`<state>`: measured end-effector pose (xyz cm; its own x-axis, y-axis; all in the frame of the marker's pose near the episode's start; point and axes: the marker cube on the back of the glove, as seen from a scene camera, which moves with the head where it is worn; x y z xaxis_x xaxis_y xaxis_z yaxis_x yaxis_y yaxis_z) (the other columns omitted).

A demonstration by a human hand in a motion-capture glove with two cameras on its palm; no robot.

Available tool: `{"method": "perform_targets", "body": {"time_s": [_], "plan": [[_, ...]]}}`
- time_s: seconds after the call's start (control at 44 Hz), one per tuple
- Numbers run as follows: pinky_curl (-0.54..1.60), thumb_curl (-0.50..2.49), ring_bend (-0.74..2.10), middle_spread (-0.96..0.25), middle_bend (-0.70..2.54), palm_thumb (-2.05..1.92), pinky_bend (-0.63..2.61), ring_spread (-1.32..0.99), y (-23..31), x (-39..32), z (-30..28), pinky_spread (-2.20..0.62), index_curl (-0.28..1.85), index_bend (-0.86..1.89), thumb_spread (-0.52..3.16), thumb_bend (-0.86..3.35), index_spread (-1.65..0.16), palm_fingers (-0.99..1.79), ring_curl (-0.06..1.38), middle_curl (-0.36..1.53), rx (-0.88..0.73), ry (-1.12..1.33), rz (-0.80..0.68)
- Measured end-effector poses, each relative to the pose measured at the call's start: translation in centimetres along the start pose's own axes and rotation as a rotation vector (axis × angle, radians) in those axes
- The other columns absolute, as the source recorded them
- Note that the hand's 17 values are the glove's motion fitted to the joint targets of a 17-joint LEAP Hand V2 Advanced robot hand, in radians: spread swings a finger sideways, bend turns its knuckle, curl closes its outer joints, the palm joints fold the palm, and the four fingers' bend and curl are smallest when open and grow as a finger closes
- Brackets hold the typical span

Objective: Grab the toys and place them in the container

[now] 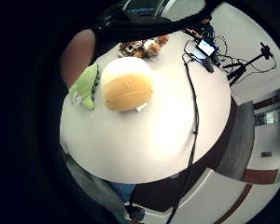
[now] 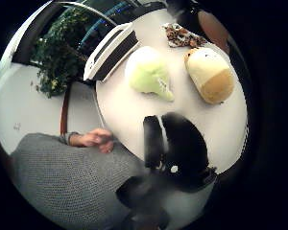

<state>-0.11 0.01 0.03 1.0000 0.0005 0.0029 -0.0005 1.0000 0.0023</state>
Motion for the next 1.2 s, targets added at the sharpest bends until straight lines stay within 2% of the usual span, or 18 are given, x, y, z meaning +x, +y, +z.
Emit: {"method": "perform_targets", "body": {"time_s": [0.136,0.318,0.523,0.818,0.954,1.113,1.204], "plan": [[0.16,0.03,0.21,-0.17,0.13,0.04,0.55,-0.14,0.2,-0.4,0.2,0.0,0.12,0.27,0.86,0.05,-0.23,0.2,0.06,0.04,-0.005,-0.006,-0.002],[0.21,0.08,0.24,-0.21,0.15,0.02,0.6,-0.2,0.2,-0.5,0.3,0.0,0.18,0.29,1.21,0.05,-0.31,0.15,0.1,0.08,-0.008,-0.001,-0.003],[0.24,0.13,0.27,-0.23,0.16,0.0,0.63,-0.22,-1.5,0.2,0.1,0.0,0.23,0.29,1.39,0.04,-0.35,0.12,0.14,0.13,-0.028,0.026,0.008],[0.29,0.18,0.31,-0.24,0.16,-0.01,0.7,-0.23,-11.5,3.2,-4.2,0.0,0.29,0.25,1.46,0.01,-0.37,0.06,0.19,0.17,-0.079,0.01,0.106],[0.31,0.2,0.33,-0.23,0.16,-0.01,0.75,-0.22,-11.7,3.5,-0.8,0.01,0.31,0.23,1.45,-0.01,-0.37,0.05,0.21,0.19,-0.18,0.016,0.14],[0.33,0.23,0.35,-0.23,0.16,0.01,0.79,-0.22,-10.2,3.7,6.5,0.01,0.33,0.19,1.43,-0.01,-0.37,0.02,0.23,0.2,-0.375,0.081,0.186],[0.35,0.25,0.35,-0.22,0.15,0.03,0.86,-0.2,-9.2,4.2,10.3,0.01,0.34,0.17,1.41,-0.01,-0.37,-0.01,0.23,0.21,-0.436,0.088,0.215]]}}
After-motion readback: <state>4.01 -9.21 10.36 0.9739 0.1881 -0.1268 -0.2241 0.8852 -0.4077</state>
